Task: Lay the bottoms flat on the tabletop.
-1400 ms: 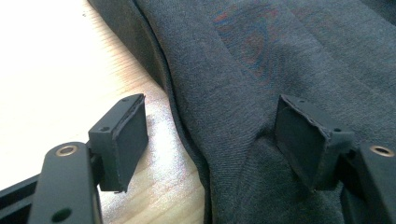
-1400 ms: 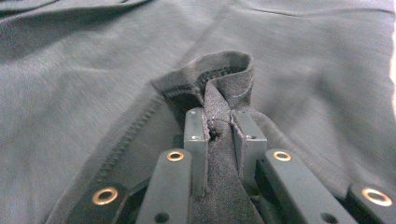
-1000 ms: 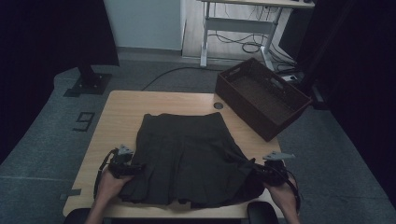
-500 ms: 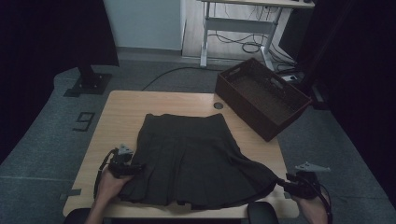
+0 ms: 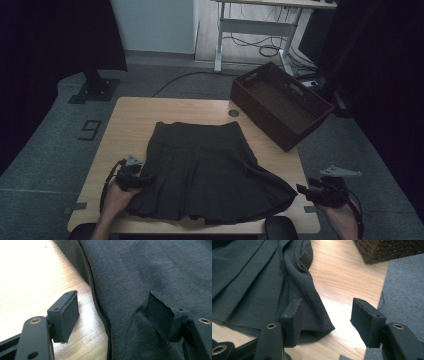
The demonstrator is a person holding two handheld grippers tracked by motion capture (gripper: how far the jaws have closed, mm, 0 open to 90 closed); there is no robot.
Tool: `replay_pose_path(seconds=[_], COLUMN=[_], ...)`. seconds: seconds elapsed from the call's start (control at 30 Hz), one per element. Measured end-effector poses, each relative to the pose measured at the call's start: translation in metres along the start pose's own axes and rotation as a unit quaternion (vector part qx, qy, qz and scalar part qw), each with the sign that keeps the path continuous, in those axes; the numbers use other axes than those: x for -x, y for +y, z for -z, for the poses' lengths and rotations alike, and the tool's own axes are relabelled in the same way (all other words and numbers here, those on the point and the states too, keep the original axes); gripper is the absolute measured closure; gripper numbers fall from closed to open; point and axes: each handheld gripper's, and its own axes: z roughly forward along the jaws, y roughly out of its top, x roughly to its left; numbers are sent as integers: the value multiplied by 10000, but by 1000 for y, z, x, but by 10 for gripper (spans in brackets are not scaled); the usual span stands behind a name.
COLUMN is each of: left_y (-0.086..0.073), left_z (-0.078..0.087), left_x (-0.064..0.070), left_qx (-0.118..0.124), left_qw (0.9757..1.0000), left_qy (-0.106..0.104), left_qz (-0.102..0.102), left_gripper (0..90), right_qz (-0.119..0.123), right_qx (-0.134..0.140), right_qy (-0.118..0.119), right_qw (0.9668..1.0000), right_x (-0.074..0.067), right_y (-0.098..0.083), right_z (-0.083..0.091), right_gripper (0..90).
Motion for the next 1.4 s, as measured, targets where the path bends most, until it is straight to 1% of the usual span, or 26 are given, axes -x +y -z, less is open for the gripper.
replay_pose_path(seconds=[0.07, 0.2, 0.23, 0.4, 0.47, 0.5, 0.53, 0.57, 0.6, 0.63, 0.67, 0.73, 0.77, 0.8, 0.83, 0.87, 0.9, 0.93, 1.0, 1.07, 1.17, 1.23, 1.3, 1.33, 1.37, 1.4], left_y=[0, -1, -1, -2, -2, -2, -2, -2, -2, -2, -2, -1, -1, -1, 0, 0, 2, 4, 9, 16, 25, 30, 32, 32, 31, 31], left_z=[0, 0, 0, 0, 0, 0, 0, 0, 0, 0, 0, 0, 0, 0, 0, 0, 1, 2, 7, 14, 23, 22, 19, 16, 12, 8], left_x=[0, 0, 0, 0, 0, 0, 0, 0, 0, 0, 0, 0, 0, 0, 0, 0, 0, 0, 0, -4, -16, -23, -30, -33, -36, -37], left_qx=[8, 30, 38, 67, 72, 67, 64, 62, 58, 58, 54, 46, 37, 28, 11, -17, -48, -65, -16, 122, 280, 254, 222, 203, 169, 117], left_qw=[10000, 10000, 10000, 10000, 10000, 10000, 10000, 10000, 10000, 10000, 10000, 10000, 10000, 10000, 10000, 10000, 10000, 10000, 9999, 9997, 9992, 9988, 9984, 9985, 9988, 9991], left_qy=[4, 5, 7, 7, 14, 16, 19, 23, 25, 28, 26, 23, 20, 20, 23, 6, -42, -71, 47, 134, 302, 416, 509, 465, 376, 318], left_qz=[-3, -9, -10, -12, -9, -10, -9, -8, -4, -5, -5, -8, -7, -1, 5, 6, -9, -25, -144, -160, 0, 55, 117, 187, 251, 273], left_gripper=[257, 256, 256, 256, 257, 257, 257, 257, 257, 258, 258, 257, 257, 257, 257, 259, 274, 295, 302, 320, 358, 386, 436, 448, 461, 467], right_qz=[-12, 70, 107, 410, 566, 591, 603, 619, 653, 588, 468, 304, 282, 168, 24, -122, -161, -153, -189, -174, 1, 159, 318, 411, 474, 496], right_qx=[-25, -53, -60, -209, -366, -427, -529, -633, -718, -730, -714, -744, -761, -798, -716, -651, -640, -642, -546, -449, -278, -193, -104, -80, -71, -60], right_qy=[66, 302, 355, 418, 338, 297, 257, 140, -27, -132, -127, -308, -449, -528, -476, -448, -491, -536, -484, -463, -356, -199, -25, 52, 156, 273], right_qw=[10000, 9995, 9993, 9981, 9972, 9969, 9964, 9960, 9953, 9955, 9963, 9963, 9957, 9953, 9963, 9968, 9966, 9964, 9972, 9978, 9990, 9995, 9994, 9991, 9987, 9984], right_x=[-2, -12, -15, -35, -42, -43, -44, -44, -41, -38, -32, -21, -15, -8, -2, 3, 6, 7, 8, 4, -11, -25, -41, -50, -58, -66], right_y=[5, 26, 33, 65, 71, 72, 71, 70, 67, 63, 58, 46, 40, 33, 27, 23, 20, 18, 18, 22, 35, 44, 51, 54, 56, 58], right_z=[-13, -52, -63, -115, -138, -145, -153, -159, -163, -165, -165, -164, -163, -162, -159, -156, -153, -151, -147, -143, -138, -138, -140, -142, -144, -147], right_gripper=[445, 462, 462, 449, 447, 454, 492, 547, 575, 642, 686, 776, 776, 775, 762, 727, 699, 648, 587, 515, 472, 473, 503, 520, 526, 527])
